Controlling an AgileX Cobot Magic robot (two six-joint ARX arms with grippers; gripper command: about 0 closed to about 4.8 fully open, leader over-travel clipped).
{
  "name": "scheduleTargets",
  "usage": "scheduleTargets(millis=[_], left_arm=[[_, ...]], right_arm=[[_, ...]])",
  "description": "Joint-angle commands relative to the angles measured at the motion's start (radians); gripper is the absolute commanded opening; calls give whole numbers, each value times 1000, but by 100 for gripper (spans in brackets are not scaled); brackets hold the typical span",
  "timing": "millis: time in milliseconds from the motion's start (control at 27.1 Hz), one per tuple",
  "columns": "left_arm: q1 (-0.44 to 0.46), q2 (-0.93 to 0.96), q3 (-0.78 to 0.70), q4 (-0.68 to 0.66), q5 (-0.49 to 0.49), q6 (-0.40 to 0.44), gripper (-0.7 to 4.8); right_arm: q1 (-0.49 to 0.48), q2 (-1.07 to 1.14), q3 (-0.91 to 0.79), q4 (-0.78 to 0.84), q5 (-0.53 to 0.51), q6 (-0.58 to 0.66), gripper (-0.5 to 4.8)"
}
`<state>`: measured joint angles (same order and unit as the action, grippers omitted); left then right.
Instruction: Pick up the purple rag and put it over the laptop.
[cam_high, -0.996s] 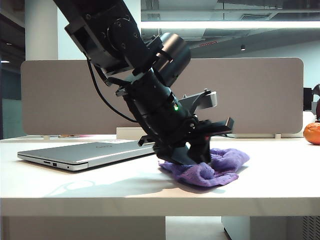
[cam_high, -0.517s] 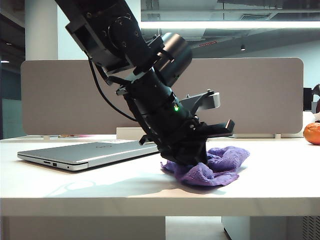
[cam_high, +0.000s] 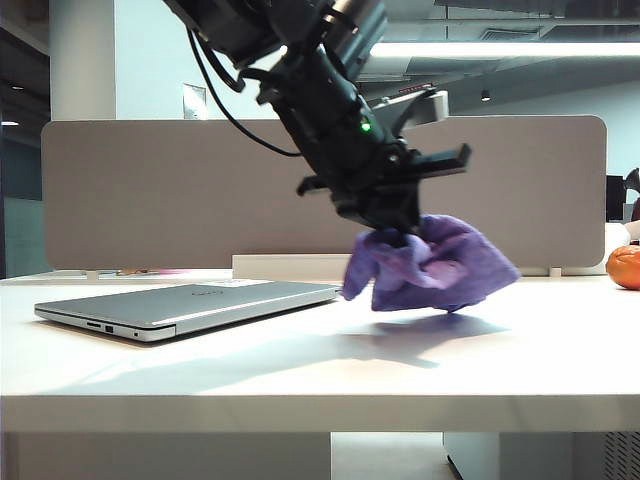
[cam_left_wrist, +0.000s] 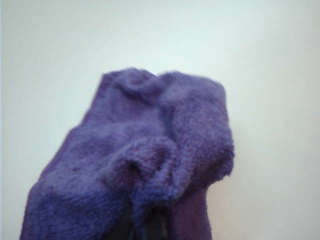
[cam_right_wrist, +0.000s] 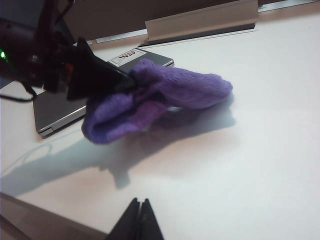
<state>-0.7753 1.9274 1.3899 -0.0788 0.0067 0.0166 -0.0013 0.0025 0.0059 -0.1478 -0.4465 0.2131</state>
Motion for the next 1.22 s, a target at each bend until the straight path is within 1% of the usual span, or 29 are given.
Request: scheduleTargets(millis=[37,184,553,627,775,849,886,1070,1218], left_arm=[[29,-23,21,-12,-38,21,-6],[79,-52,26,-20,-60,21,-6],[243,-112,26,-21,-60,22,-6],[288,-113,26,-24,-59,39,-6],[344,-111,26,-39,-60,42,-6],[395,-110,26,-39,-60,87,-6],[412,-109,26,-39,-60,87,-6],[470,-91,26,-40,-59,88,-5],[481,-63,26,-66,-55,88,-3]], right_arm=[[0,-1,-3,17,-3,1,22],[0,-1,-3,18,-5,1,22],[0,-1,-3,17,-4,1,22],[0,-1,-3,17,-4,1,22],[0,-1,-3,17,-4,1,22],[0,-1,-3,17,-4,1,22],[0,-1,-3,17,-4,0,22],[0,-1,-3,17,-4,0,22],[0,-1,-3,17,-3,0,22]])
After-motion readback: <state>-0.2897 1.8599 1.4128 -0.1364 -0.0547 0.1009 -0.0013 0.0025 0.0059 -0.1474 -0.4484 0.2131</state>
